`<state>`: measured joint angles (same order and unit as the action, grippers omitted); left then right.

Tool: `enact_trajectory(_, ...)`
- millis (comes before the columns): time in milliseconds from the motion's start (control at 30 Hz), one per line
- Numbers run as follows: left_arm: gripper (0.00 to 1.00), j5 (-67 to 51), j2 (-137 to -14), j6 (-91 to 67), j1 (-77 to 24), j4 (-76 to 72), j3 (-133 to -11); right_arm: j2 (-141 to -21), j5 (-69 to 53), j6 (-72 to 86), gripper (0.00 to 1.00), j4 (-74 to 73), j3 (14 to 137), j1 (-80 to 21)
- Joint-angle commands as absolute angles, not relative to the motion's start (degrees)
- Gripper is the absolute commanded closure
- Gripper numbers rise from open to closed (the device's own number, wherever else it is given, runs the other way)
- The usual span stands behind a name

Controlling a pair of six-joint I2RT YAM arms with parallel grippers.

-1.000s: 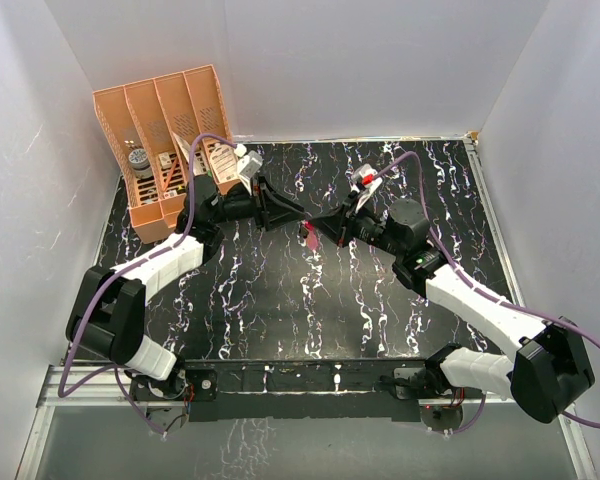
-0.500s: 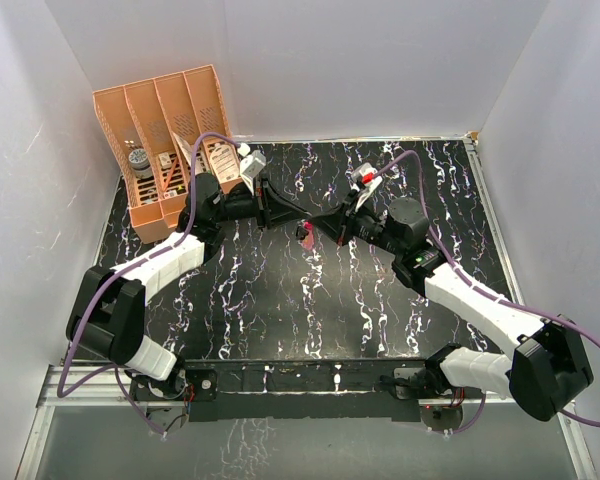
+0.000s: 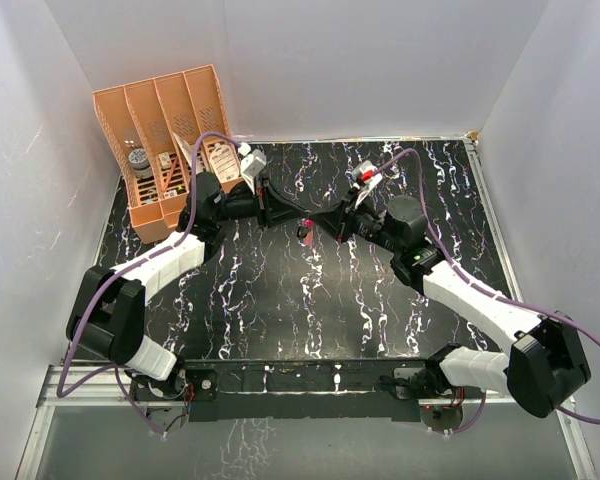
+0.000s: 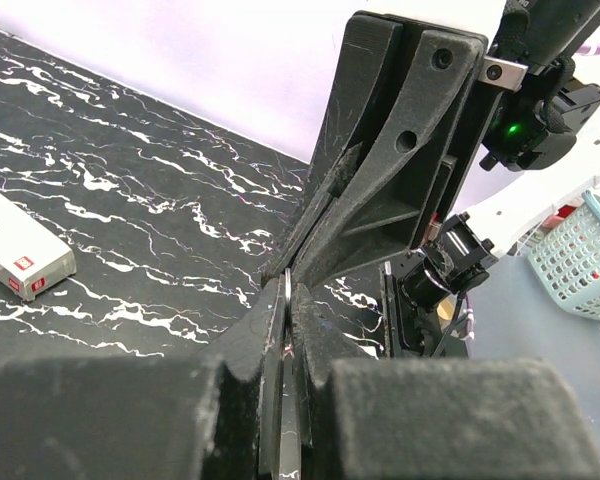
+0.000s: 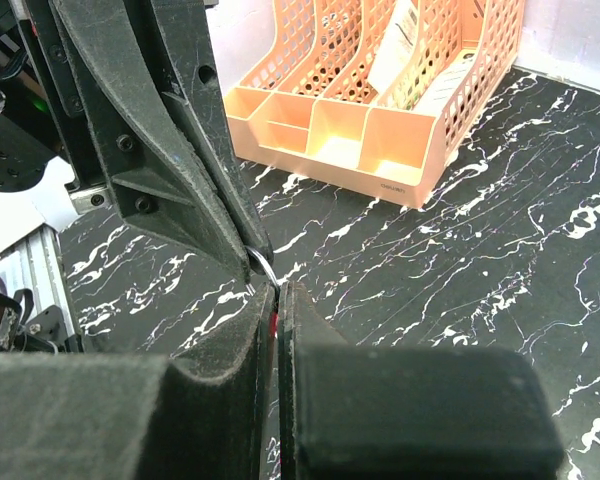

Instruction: Put the keys on the keyring

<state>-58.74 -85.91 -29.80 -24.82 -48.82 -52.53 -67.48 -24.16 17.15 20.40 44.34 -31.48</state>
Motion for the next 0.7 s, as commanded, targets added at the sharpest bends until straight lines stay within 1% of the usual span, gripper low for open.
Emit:
enact_trajectory(0, 1.00, -58.53, -84.12, -28.45, -26.03, -46.41, -54.94, -67.84, -22.41, 17.86, 0.92, 24.85, 48.23, -31.55)
enact_trajectory(67, 1.00, -56.34, -82.95, -26.83, -26.41, -41.75, -55.63, -67.73, -21.39, 17.72, 0.80, 24.49, 48.29, -31.53)
enact_trajectory(100, 1.00, -54.94, -82.34, -25.78, -26.73, -39.35, -56.04, -67.42, -20.94, 17.62, 0.77, 24.40, 48.26, -31.55)
enact_trajectory(233, 1.00, -49.68, -79.87, -23.22, -27.33, -32.25, -57.11, -66.26, -19.70, 17.17, 0.74, 23.82, 48.16, -31.55)
enact_trajectory(333, 1.00, -46.44, -78.71, -23.09, -27.33, -28.88, -57.83, -64.95, -18.40, 16.49, 0.68, 22.57, 48.03, -31.55)
enact_trajectory(400, 1.00, -44.05, -78.59, -22.85, -27.33, -26.25, -58.59, -63.84, -17.10, 15.82, 0.67, 21.54, 47.74, -31.55)
enact_trajectory(500, 1.00, -41.29, -78.66, -23.20, -27.32, -23.54, -59.88, -62.14, -15.99, 14.70, 0.64, 19.97, 47.02, -31.55)
enact_trajectory(667, 1.00, -38.29, -78.65, -24.82, -27.42, -21.48, -61.43, -62.01, -17.70, 13.38, 0.59, 17.35, 47.16, -31.64)
